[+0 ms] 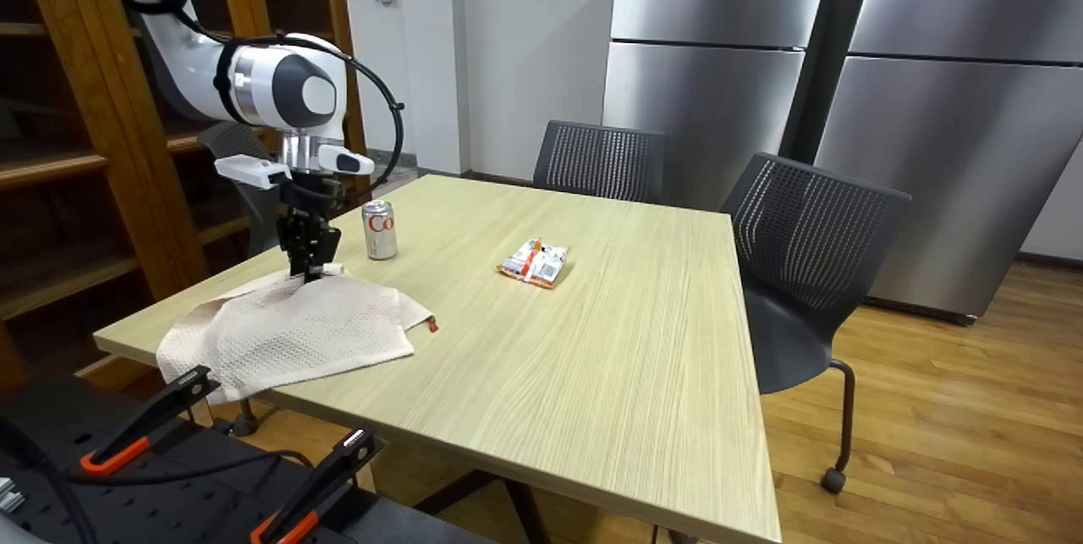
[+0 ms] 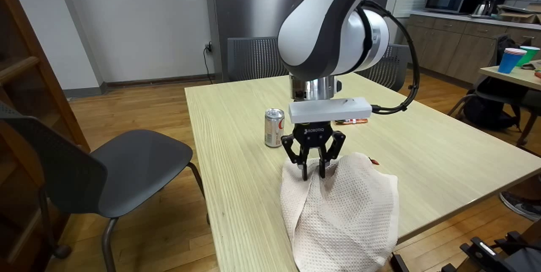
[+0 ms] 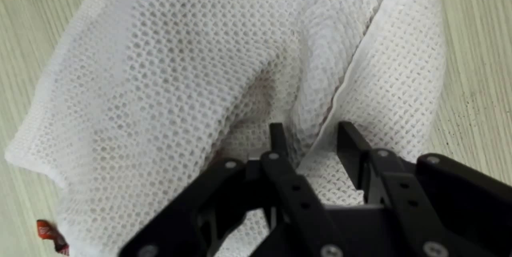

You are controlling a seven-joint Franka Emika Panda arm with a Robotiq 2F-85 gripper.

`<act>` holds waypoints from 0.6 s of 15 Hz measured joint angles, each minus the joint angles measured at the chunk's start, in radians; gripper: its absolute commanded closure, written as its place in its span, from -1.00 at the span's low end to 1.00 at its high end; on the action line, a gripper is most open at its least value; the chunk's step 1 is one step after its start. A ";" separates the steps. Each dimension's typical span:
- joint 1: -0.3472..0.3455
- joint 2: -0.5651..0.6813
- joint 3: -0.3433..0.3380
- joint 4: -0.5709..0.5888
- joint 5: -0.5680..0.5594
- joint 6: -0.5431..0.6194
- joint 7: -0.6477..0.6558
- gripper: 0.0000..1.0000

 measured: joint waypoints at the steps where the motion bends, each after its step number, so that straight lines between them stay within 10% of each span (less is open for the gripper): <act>1: 0.000 0.000 -0.001 0.000 0.000 0.000 0.001 -0.57; 4: 0.000 0.000 -0.004 0.003 0.000 0.000 0.006 -0.98; 9: 0.000 0.000 -0.009 0.012 0.000 0.000 0.015 -1.00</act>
